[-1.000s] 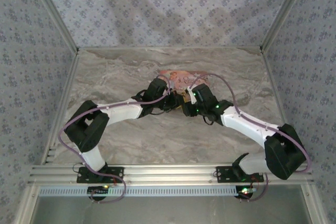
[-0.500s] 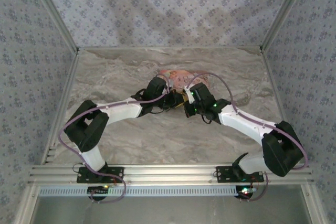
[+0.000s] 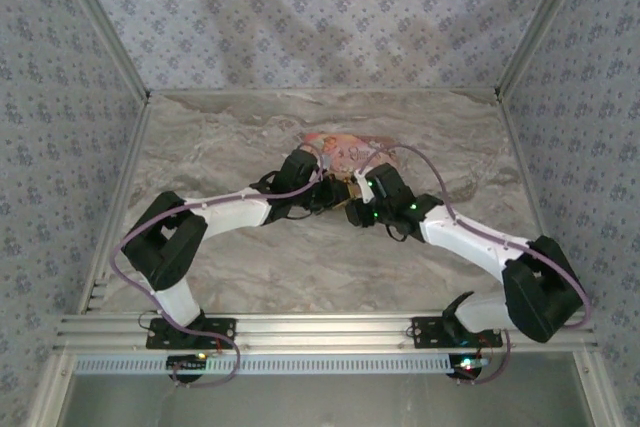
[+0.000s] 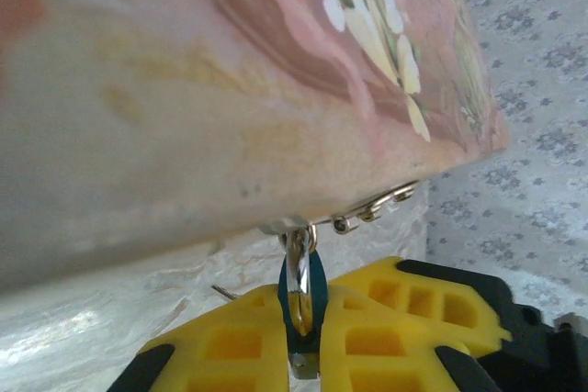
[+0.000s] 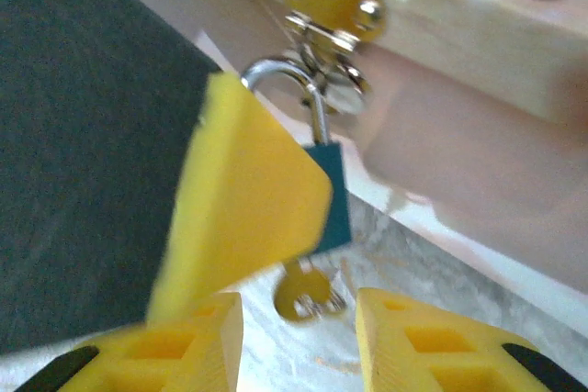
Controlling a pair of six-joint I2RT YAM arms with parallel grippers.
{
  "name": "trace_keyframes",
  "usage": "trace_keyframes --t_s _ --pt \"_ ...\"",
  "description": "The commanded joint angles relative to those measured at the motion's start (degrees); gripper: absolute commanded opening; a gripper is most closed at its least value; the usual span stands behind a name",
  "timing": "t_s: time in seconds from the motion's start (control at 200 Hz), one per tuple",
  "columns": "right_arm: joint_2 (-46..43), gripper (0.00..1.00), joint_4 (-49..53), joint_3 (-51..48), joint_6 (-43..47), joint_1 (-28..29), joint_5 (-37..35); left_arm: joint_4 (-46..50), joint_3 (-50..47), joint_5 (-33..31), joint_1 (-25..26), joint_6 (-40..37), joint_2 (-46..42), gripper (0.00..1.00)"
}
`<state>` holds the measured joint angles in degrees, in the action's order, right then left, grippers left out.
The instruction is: Unlock a padlock with a key
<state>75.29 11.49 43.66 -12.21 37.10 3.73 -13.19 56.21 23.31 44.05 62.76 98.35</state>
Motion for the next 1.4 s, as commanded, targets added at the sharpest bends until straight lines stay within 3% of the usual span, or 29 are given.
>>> trace_keyframes --t_s 0.0,0.25,0.48,1.074,1.204,1.279,1.339,1.394 --pt "-4.8 0.40 -0.6 -2.9 -3.7 -1.6 2.3 1.5 -1.0 -1.8 0.7 -3.2 -2.9 0.10" --pt "-6.8 0.42 -1.4 -5.3 -4.3 -3.3 5.1 -2.3 -3.7 -1.0 0.8 -1.1 -2.4 0.09" --pt "-3.1 0.47 -3.7 -4.4 -3.3 -0.6 3.8 -3.3 -2.6 0.3 0.8 0.0 -2.6 0.08" --pt "3.8 0.44 -8.9 -2.4 -1.7 1.3 1.9 -2.8 -0.7 2.1 0.8 0.6 -3.3 0.08" --pt "3.9 0.32 -9.4 -2.3 -1.5 1.2 1.7 -2.4 -0.2 2.4 0.7 0.6 -3.3 0.07" --pt "3.9 0.11 -9.5 -2.3 -1.2 1.3 2.5 -2.3 -0.1 2.4 0.7 0.4 -3.5 0.08" --pt "3.9 0.00 -9.5 -2.5 -1.2 1.2 2.9 -1.9 -0.1 2.3 0.6 0.3 -3.7 0.08" --pt "3.7 0.00 -9.7 -3.0 -1.1 1.1 3.2 -1.9 -0.3 2.3 0.5 0.2 -3.8 0.08"
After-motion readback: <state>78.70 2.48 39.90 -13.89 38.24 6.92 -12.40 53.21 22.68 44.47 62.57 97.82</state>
